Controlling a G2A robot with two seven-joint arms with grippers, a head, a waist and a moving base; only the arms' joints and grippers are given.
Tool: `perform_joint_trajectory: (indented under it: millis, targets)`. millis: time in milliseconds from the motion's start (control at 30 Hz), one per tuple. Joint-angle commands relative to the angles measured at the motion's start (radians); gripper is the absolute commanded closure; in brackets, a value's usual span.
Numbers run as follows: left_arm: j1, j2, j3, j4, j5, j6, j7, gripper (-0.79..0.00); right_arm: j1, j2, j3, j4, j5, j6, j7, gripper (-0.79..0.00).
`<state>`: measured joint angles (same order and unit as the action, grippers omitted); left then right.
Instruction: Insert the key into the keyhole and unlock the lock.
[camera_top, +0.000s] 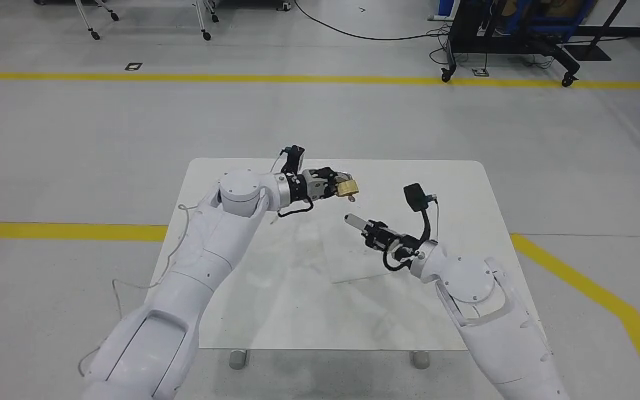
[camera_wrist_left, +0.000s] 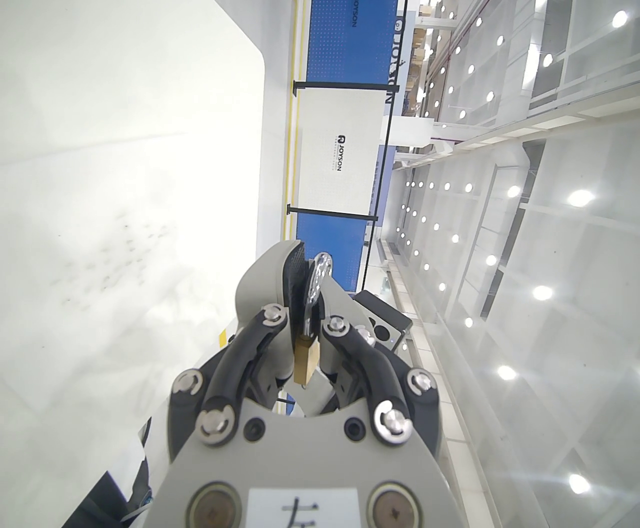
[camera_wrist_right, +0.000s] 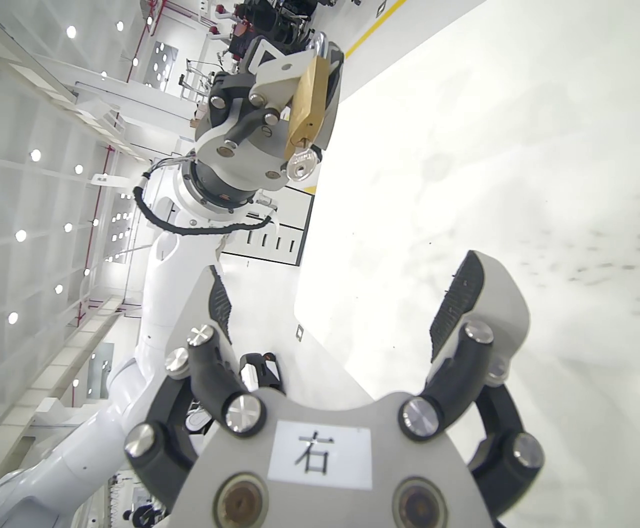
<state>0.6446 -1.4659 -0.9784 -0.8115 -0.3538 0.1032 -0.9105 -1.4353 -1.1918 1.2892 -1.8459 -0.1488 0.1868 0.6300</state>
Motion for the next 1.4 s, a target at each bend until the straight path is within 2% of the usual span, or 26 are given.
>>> perform_joint_trajectory:
  millis: [0,100,167,300,400,467,600,633,667,767,800,867,900,933,1000,1167,1233,1367]
  targets:
    - [-0.002,-0.001,0.001,0.004,-0.001,-0.002,0.0,0.0,0.0,0.0,0.0,0.0,-0.001,0.0,0.0,-0.785]
    - [-0.005,-0.002,0.003,0.009,0.0,-0.003,0.0,0.0,0.0,0.0,0.0,0.0,-0.001,0.0,0.0,-0.785]
    - [-0.007,-0.002,0.004,0.011,0.003,-0.005,-0.001,0.0,-0.003,0.0,-0.009,-0.007,-0.017,-0.064,-0.016,-0.785]
    - [-0.007,-0.001,-0.001,0.016,-0.002,-0.001,-0.004,0.0,0.006,0.014,-0.022,-0.044,-0.297,-0.224,-0.069,-0.785]
    - [-0.008,-0.002,0.002,0.016,-0.003,0.006,-0.01,0.0,-0.004,0.025,-0.03,-0.083,-0.511,-0.393,-0.129,-0.785]
    - [-0.009,-0.004,0.006,0.017,0.0,0.009,-0.011,0.0,-0.004,0.034,-0.033,-0.106,-0.784,-0.421,-0.173,-0.785]
    - [-0.012,-0.006,0.012,0.021,0.005,0.009,-0.009,0.0,-0.028,0.039,-0.104,-0.131,-1.213,-0.385,-0.287,-0.785]
    - [-0.013,-0.006,0.012,0.021,0.006,0.008,-0.009,0.0,-0.031,0.04,-0.124,-0.132,-1.301,-0.368,-0.305,-0.73]
    - [-0.013,-0.006,0.012,0.023,0.007,0.006,-0.007,0.0,-0.032,0.04,-0.147,-0.131,-1.387,-0.358,-0.322,-0.637]
    - [-0.014,-0.006,0.012,0.025,0.008,0.003,-0.008,0.0,-0.036,0.037,-0.186,-0.114,-1.507,-0.316,-0.37,-0.696]
    - [-0.015,-0.006,0.012,0.026,0.009,0.002,-0.009,0.0,-0.034,0.036,-0.197,-0.106,-1.555,-0.293,-0.372,-0.69]
    - [-0.016,-0.006,0.013,0.027,0.011,0.003,-0.01,0.0,-0.031,0.031,-0.225,-0.087,-1.642,-0.239,-0.366,-0.526]
    - [-0.016,-0.006,0.014,0.027,0.012,0.001,-0.011,0.0,-0.027,0.029,-0.235,-0.079,-1.677,-0.212,-0.36,-0.483]
    - [-0.016,-0.007,0.013,0.028,0.012,0.001,-0.011,0.0,-0.023,0.026,-0.248,-0.069,-1.714,-0.188,-0.349,-0.391]
    - [-0.016,-0.007,0.014,0.029,0.012,0.0,-0.011,0.0,-0.015,0.018,-0.27,-0.056,-1.733,-0.155,-0.337,-0.363]
    - [-0.018,-0.007,0.014,0.031,0.015,-0.006,-0.013,0.0,0.0,0.001,-0.293,-0.038,-1.699,-0.093,-0.319,-0.132]
    - [-0.018,-0.007,0.013,0.032,0.014,-0.007,-0.014,0.0,0.003,-0.003,-0.303,-0.03,-1.701,-0.089,-0.311,-0.154]
    - [-0.019,-0.007,0.014,0.033,0.015,-0.013,-0.021,0.0,0.013,-0.013,-0.32,-0.014,-1.716,-0.076,-0.297,-0.246]
